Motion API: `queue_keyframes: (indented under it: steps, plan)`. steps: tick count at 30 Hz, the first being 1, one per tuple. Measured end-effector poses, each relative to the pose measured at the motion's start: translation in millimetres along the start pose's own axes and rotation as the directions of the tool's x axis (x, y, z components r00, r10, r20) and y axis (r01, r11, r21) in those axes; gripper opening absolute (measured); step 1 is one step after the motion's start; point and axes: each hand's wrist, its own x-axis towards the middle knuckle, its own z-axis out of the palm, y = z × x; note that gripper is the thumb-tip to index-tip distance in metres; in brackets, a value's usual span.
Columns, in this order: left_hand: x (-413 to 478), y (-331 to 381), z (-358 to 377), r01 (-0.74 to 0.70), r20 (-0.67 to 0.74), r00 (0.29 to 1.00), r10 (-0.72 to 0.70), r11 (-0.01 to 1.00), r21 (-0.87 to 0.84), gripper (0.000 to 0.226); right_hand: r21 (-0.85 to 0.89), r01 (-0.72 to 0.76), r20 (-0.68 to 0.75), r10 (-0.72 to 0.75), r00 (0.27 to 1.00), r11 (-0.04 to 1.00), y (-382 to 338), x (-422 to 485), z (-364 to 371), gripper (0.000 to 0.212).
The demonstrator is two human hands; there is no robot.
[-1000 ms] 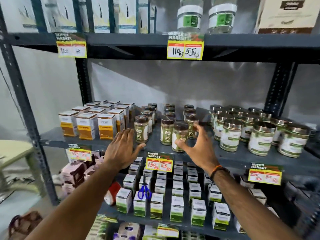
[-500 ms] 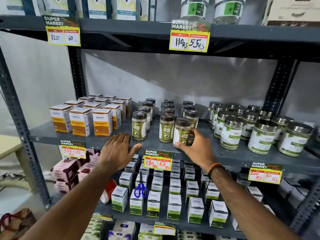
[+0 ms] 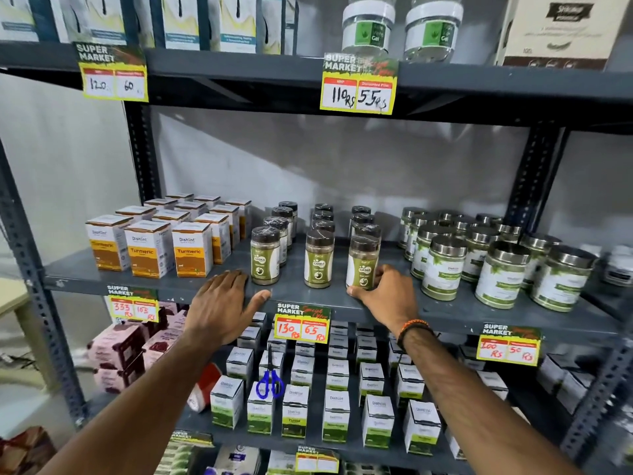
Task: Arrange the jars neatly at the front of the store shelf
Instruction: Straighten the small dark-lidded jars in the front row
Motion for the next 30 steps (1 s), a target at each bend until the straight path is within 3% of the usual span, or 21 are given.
queue_keyframes:
  steps: [12,30]
  plan:
    - [-1,1,-2,0.012,0.025,1.000,-0.012,1.000,0.000,0.092,-0.021,-0.100,-0.010,0.100,0.995,0.995,3,8,2,0.058]
    - [-2,1,-1,0.013,0.016,1.000,-0.013,1.000,-0.006,0.092,-0.061,-0.100,-0.022,0.099,0.995,0.993,7,9,5,0.053]
